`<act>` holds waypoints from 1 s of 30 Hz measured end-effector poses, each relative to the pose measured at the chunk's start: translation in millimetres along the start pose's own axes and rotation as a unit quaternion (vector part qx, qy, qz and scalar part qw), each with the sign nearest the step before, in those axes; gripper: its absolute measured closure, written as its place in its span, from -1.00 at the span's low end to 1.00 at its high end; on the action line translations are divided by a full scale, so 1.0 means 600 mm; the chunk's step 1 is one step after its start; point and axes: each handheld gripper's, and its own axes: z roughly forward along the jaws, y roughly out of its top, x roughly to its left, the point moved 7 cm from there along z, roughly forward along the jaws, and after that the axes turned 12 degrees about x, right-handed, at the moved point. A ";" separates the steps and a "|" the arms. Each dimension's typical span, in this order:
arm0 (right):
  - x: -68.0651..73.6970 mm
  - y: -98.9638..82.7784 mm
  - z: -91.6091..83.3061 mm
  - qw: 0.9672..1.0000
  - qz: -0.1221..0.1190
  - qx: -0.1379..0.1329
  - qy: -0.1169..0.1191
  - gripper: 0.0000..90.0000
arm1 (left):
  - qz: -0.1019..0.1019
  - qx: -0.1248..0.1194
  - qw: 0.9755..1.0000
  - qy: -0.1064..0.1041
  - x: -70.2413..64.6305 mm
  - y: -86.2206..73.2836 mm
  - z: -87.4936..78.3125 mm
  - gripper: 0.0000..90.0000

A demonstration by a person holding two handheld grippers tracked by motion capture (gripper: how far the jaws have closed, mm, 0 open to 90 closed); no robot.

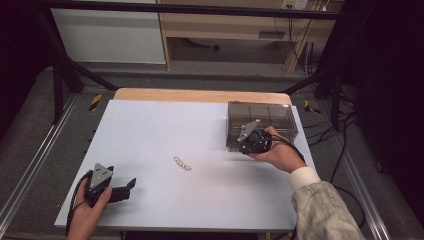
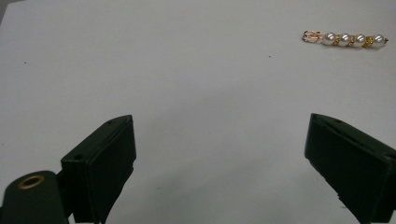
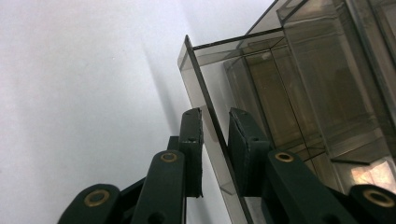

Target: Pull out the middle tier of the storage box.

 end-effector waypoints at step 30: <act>0.034 -0.013 -0.012 1.000 -0.015 0.006 0.015 0.77 | 0.001 0.008 1.000 0.000 -0.001 -0.003 0.003 -0.81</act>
